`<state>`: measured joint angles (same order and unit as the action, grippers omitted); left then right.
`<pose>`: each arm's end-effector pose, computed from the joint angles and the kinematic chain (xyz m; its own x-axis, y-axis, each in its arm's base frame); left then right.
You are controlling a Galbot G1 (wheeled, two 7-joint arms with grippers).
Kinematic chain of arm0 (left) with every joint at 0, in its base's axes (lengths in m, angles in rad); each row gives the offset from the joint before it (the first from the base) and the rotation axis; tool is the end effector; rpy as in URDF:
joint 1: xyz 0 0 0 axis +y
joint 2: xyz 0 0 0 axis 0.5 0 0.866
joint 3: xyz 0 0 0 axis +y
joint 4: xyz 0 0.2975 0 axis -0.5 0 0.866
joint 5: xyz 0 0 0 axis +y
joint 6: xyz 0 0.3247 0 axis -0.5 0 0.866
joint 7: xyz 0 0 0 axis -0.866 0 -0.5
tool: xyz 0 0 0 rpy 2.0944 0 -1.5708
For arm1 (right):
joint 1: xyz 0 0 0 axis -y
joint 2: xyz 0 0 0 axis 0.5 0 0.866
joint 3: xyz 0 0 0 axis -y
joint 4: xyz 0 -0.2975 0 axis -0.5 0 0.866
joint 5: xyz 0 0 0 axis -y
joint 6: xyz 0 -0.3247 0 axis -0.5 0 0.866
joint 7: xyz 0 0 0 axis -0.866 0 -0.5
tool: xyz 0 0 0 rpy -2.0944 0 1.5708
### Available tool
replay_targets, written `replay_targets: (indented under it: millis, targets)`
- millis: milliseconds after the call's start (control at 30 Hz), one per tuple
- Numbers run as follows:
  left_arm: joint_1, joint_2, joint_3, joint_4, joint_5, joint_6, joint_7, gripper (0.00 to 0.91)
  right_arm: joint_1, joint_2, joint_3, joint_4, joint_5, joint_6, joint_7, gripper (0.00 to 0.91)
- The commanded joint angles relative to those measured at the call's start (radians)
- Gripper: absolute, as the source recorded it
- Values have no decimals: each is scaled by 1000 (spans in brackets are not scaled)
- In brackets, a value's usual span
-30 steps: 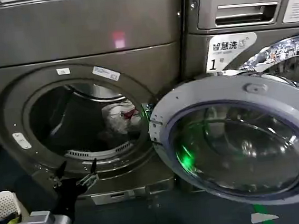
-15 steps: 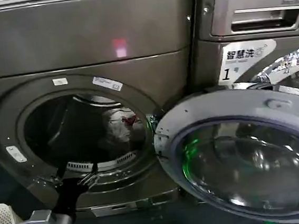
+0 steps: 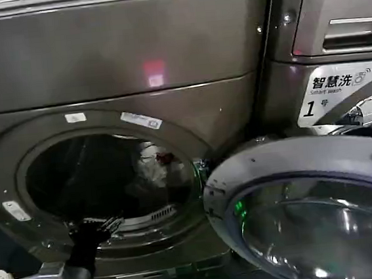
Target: Grasp the clothes from the dryer.
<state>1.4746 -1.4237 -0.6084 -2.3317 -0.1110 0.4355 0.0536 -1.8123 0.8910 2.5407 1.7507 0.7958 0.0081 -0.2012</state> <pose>0.1843 0.0305 -0.1607 -0.9925 0.0674 0.1016 0.0736 0.9956 0.0587 -0.1030 -0.3746 0.0919 -0.3619 0.5007 -0.7863 0.9008 0.4049 -0.1567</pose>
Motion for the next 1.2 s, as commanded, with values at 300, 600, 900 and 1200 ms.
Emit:
replay_targets:
  millis: [300, 600, 900, 1200]
  targets:
    - [-347, 9, 68, 297, -45, -49, -34, 907, -38, -7, 48, 59, -9, -78, 61, 907]
    - [-634, 0, 152, 653, -51, -83, -83, 907, -63, -3, 93, 47, -6, -43, 11, 907]
    - [-868, -19, 180, 960, -40, -144, -91, 907, -70, -7, 102, 35, -3, -39, 4, 907]
    - [-1057, -30, 223, 1195, -37, -183, -91, 907, -70, -16, 106, 20, -5, -39, 9, 907]
